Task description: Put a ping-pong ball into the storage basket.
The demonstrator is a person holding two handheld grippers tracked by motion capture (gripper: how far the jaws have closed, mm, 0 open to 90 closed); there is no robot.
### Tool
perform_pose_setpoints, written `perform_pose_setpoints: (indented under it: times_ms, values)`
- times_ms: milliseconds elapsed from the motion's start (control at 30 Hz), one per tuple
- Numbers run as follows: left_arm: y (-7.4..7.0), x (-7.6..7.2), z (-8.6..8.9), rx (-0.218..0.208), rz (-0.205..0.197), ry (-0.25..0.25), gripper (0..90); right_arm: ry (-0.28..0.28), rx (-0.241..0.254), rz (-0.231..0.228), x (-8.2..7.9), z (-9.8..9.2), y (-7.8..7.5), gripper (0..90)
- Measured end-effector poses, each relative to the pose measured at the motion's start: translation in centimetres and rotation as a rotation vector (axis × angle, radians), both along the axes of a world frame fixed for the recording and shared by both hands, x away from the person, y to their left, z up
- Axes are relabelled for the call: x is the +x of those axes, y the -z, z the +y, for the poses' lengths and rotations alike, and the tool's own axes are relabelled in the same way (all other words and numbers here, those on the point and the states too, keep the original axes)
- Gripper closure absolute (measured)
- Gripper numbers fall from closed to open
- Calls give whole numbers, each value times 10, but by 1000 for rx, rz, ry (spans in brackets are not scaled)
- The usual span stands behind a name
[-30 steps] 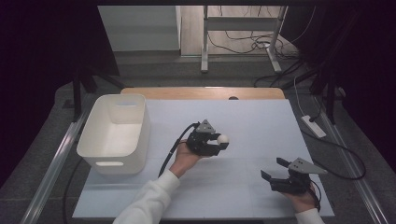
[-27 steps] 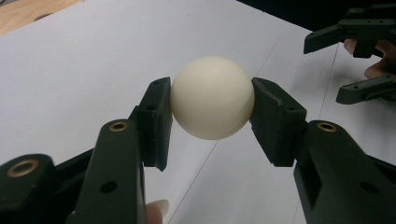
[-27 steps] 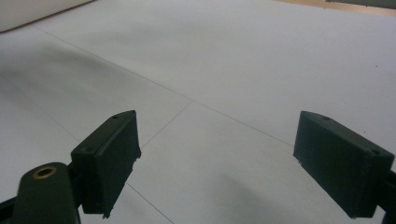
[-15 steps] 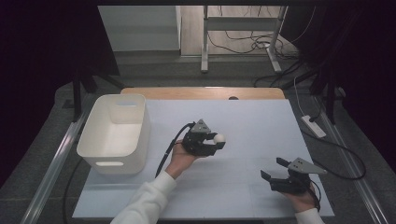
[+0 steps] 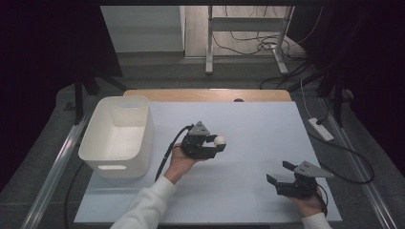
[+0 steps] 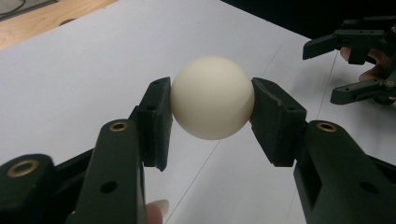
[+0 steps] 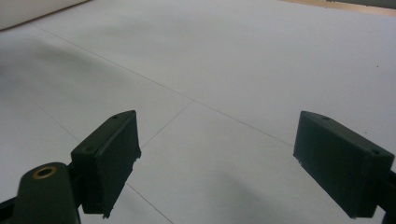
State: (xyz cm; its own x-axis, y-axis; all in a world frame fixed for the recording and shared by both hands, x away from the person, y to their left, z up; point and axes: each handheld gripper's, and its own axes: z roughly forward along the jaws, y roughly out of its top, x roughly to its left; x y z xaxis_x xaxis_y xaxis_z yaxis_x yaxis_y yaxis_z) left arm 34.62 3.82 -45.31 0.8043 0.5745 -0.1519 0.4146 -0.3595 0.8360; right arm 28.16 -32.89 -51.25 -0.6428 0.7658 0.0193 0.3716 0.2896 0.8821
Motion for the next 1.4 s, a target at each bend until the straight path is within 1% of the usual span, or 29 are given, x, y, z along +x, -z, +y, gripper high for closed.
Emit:
perform_pose_setpoints:
  times_ms: [867,1400]
  values:
    - [-7,-10,21,-18,-25,-28,506,2,-6,-4,0,0,0,146]
    - [-15,-14,38,-29,-43,-68,506,9,-5,-2,0,0,0,147]
